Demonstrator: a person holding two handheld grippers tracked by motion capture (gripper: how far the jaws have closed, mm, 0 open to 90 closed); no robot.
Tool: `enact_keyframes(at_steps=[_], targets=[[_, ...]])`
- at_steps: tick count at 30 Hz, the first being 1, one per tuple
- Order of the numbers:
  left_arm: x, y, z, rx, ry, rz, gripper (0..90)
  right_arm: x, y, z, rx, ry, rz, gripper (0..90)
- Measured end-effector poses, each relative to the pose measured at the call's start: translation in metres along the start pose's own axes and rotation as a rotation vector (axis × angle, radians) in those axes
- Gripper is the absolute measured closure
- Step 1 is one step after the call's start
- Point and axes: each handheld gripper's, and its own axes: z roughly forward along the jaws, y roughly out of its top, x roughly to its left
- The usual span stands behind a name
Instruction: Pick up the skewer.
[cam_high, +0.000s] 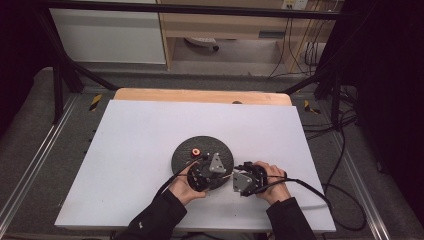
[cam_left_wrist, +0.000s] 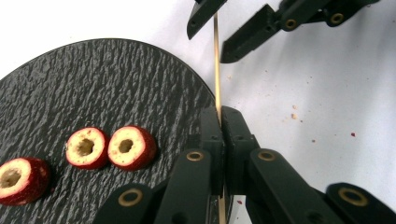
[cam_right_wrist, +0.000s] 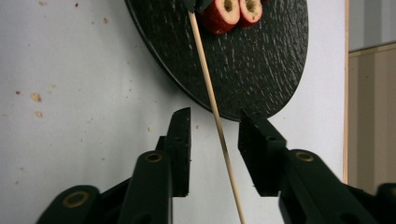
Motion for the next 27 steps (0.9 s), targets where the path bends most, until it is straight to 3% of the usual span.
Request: enact_keyframes(at_steps=[8, 27], targets=[[-0.0013, -0.0004, 0.0023, 0.01, -0.01, 0.012, 88.4, 0.0044, -0.0011, 0.0018, 0.035, -0.002, -0.08, 81.1], [0.0023, -0.0041, 0.0008, 0.011, -0.023, 0.008, 87.2, 0.0068, 0.0004, 0.0006, 0.048, -0.008, -0.173, 88.7]])
